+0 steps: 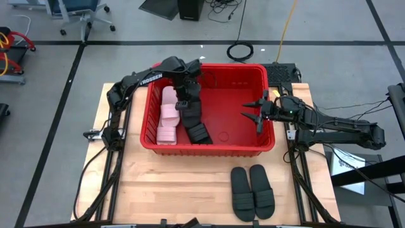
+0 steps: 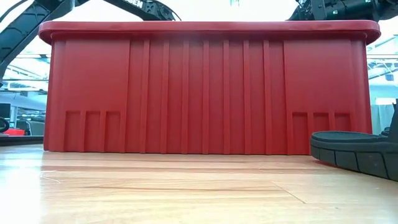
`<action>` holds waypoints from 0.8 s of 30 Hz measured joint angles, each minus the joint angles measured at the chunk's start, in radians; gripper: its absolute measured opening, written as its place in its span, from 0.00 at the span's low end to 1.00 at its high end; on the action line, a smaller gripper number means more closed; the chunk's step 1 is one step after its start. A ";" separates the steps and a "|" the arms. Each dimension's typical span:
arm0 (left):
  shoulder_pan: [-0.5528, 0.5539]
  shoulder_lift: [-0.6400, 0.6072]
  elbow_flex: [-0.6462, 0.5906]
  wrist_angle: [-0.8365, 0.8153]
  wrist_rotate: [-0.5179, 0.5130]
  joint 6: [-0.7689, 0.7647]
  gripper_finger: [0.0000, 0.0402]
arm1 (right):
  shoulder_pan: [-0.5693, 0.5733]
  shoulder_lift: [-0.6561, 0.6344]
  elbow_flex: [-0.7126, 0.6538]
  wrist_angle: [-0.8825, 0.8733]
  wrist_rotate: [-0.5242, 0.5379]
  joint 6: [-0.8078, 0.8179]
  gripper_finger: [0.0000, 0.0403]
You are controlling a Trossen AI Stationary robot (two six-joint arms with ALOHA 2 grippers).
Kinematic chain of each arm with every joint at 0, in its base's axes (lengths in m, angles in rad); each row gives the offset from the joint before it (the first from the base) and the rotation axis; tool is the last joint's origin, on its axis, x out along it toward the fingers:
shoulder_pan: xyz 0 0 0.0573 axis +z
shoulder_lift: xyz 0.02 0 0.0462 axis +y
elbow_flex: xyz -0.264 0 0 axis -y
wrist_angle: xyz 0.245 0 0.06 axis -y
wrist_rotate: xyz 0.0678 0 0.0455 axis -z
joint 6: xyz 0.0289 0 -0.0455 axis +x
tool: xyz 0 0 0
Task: Pick and place slides into bin
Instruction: Put the black slide into the red bin
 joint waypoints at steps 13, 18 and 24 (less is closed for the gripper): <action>-0.046 0.000 0.000 -0.030 -0.085 -0.022 0.41 | 0.000 0.000 0.000 0.000 -0.004 0.007 0.37; -0.045 0.000 0.000 -0.002 -0.156 -0.039 0.50 | 0.001 0.000 0.000 0.000 -0.057 0.017 0.37; -0.050 -0.002 0.000 0.057 -0.202 -0.042 0.58 | 0.001 0.000 0.000 0.000 -0.075 0.019 0.37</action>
